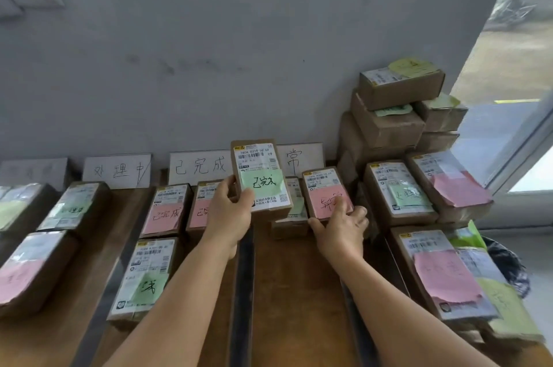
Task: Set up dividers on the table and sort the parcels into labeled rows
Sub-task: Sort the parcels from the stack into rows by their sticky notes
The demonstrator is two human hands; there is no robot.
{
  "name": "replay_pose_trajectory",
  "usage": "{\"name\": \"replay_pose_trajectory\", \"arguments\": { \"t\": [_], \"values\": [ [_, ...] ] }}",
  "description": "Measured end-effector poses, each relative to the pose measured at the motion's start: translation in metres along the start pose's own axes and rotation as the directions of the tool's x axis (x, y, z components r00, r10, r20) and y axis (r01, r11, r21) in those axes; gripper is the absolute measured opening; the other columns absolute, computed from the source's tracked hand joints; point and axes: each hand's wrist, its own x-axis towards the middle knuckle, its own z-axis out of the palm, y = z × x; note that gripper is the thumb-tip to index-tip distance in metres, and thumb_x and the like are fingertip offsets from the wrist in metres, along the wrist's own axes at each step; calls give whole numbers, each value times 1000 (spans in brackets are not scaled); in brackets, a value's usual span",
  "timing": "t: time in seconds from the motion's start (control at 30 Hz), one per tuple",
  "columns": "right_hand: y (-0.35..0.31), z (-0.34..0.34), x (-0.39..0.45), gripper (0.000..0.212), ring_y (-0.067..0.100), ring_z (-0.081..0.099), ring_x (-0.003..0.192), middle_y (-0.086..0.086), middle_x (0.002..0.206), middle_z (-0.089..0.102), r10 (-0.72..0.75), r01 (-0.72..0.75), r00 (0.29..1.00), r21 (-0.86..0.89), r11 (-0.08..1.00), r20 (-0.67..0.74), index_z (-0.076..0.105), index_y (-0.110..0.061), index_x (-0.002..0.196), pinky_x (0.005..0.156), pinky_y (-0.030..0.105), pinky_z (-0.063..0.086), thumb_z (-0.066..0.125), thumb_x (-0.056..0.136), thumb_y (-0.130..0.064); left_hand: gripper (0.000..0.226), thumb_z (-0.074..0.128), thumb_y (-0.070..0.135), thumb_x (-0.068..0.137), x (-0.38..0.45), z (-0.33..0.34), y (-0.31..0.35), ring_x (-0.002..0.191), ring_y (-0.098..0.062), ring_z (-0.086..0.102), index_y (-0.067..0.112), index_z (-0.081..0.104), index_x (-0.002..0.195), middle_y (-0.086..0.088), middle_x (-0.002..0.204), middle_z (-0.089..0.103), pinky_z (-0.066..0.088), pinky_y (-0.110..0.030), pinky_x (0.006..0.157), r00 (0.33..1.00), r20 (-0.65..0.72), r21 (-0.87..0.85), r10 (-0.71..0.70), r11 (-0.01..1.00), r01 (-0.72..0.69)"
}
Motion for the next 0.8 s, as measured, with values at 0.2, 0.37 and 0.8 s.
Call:
{"name": "replay_pose_trajectory", "arguments": {
  "t": [0.2,0.37,0.8],
  "values": [
    [6,16,18,71,38,25,128,17,138,20,23,-23,999,21,1000,22,26,-22,138,102,46,35,64,83,-47,41,58,28,93,16,0,-4,97,-12,66,37,45,131,5,115,67,58,-34,78,999,36,12,0,1000,-1],
    [9,29,28,71,38,27,129,15,140,20,29,-29,999,-3,1000,42,26,-24,139,101,48,37,64,84,-47,44,58,27,93,23,-1,-4,88,-7,68,37,44,133,7,112,68,53,-18,57,999,45,6,-17,1000,17],
    [-23,8,4,58,22,16,143,3,154,25,-254,262,961,63,963,-110,28,-23,146,113,44,25,40,95,-48,47,56,27,95,11,-8,-3,99,-13,66,34,40,138,2,121,64,58,-31,78,998,71,8,-2,1000,2]
  ]
}}
